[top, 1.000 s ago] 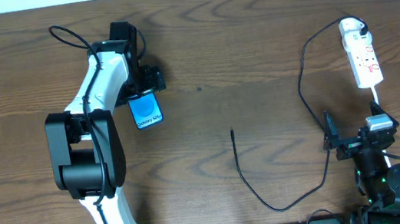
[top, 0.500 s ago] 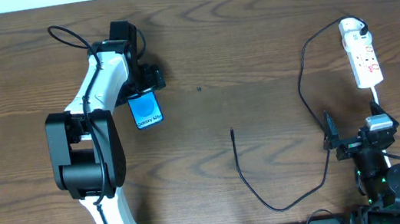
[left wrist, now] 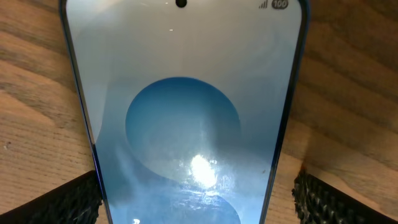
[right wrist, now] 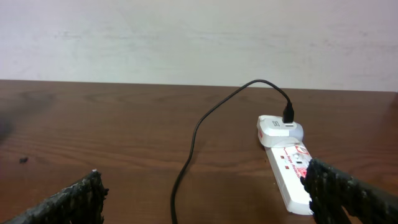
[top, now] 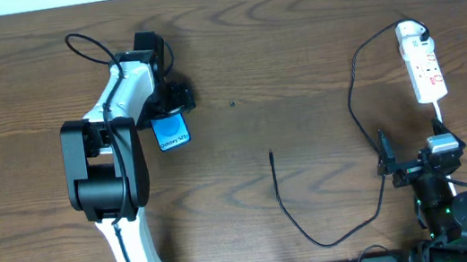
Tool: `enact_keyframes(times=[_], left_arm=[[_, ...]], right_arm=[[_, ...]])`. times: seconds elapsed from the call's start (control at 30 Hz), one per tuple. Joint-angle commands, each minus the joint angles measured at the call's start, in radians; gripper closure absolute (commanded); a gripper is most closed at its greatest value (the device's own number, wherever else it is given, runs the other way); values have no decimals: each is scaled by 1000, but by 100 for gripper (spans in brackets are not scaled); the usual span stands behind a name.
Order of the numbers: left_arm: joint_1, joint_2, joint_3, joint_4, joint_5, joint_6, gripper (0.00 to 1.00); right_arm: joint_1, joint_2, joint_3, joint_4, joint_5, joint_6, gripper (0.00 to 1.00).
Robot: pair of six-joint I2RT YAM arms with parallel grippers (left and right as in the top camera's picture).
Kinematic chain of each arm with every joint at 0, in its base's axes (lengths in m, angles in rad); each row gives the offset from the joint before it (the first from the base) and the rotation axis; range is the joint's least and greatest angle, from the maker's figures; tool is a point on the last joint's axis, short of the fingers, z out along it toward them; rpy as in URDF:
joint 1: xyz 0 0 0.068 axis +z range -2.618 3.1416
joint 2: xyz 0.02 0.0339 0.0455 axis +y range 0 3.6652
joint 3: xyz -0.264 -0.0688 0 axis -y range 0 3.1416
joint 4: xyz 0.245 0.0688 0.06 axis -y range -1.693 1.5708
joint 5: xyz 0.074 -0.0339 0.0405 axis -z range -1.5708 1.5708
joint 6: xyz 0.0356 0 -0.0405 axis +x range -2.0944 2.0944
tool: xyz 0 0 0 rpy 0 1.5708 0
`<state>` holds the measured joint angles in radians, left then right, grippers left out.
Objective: Plug charger to phone and switch on socket
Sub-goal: 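Close the left gripper on the phone's top edge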
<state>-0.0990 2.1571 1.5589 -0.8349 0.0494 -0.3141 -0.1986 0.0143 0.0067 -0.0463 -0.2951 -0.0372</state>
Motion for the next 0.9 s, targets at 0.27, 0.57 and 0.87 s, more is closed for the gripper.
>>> enact_keyframes(times=[0.27, 0.57, 0.87], left_arm=[[4, 11, -4, 3, -16, -2, 2], [21, 11, -4, 3, -16, -2, 2], [36, 11, -4, -2, -4, 6, 2]], right_arm=[[6, -7, -1, -5, 5, -4, 1], [6, -7, -1, -5, 5, -4, 1], [6, -7, -1, -5, 5, -5, 1]])
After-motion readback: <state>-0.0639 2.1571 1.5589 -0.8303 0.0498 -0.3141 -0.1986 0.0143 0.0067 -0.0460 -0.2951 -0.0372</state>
